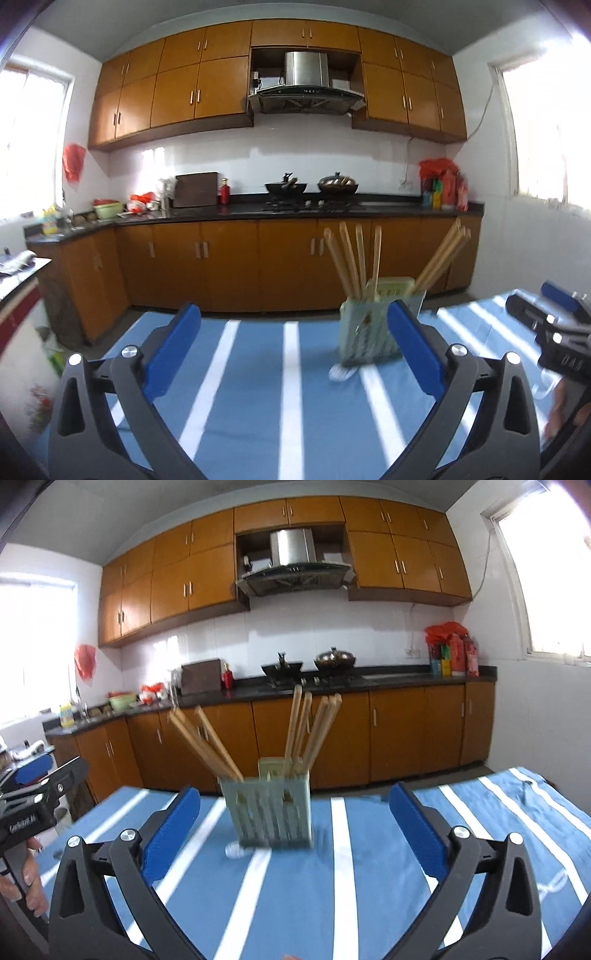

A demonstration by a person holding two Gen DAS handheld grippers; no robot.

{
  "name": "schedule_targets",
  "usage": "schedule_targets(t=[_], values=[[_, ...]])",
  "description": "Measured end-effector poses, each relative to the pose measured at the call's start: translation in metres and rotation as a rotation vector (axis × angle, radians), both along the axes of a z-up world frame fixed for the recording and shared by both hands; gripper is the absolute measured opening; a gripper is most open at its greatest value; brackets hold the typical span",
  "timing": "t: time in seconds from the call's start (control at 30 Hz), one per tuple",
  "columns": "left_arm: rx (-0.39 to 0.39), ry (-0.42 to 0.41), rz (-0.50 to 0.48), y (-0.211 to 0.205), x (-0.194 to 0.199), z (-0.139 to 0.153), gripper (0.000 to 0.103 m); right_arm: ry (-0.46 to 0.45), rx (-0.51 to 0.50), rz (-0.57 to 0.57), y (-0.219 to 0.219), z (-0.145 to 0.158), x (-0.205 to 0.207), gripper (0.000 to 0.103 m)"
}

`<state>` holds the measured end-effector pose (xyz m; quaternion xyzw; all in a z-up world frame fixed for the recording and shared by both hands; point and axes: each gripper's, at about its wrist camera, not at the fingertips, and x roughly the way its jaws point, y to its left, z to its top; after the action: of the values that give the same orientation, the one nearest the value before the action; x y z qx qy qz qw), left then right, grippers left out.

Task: Organize utensils

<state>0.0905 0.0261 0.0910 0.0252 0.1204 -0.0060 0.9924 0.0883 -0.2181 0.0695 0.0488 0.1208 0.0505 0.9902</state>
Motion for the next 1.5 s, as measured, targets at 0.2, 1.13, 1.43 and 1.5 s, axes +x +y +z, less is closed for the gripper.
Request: schedule_targets(t=[0.2, 1.13, 1.43, 1.5], values=[[0.062, 0.027, 0.045, -0.008, -0.038, -0.034, 0.099, 0.043, -0.036, -0.04, 0.005, -0.017, -0.027, 0.101], [-0.005, 0.141, 0.03, -0.003, -0.083, -0.085, 0.099, 0.124, -0.066, -0.083, 0.006, -0.07, -0.085, 0.101], [-0.004, 0.154, 0.018, -0.008, -0.083, -0.089, 0.099, 0.141, -0.057, -0.084, 0.005, -0.073, -0.085, 0.101], [-0.005, 0.156, 0.017, -0.008, -0.083, -0.089, 0.099, 0.145, -0.053, -0.086, 0.005, -0.074, -0.084, 0.101]])
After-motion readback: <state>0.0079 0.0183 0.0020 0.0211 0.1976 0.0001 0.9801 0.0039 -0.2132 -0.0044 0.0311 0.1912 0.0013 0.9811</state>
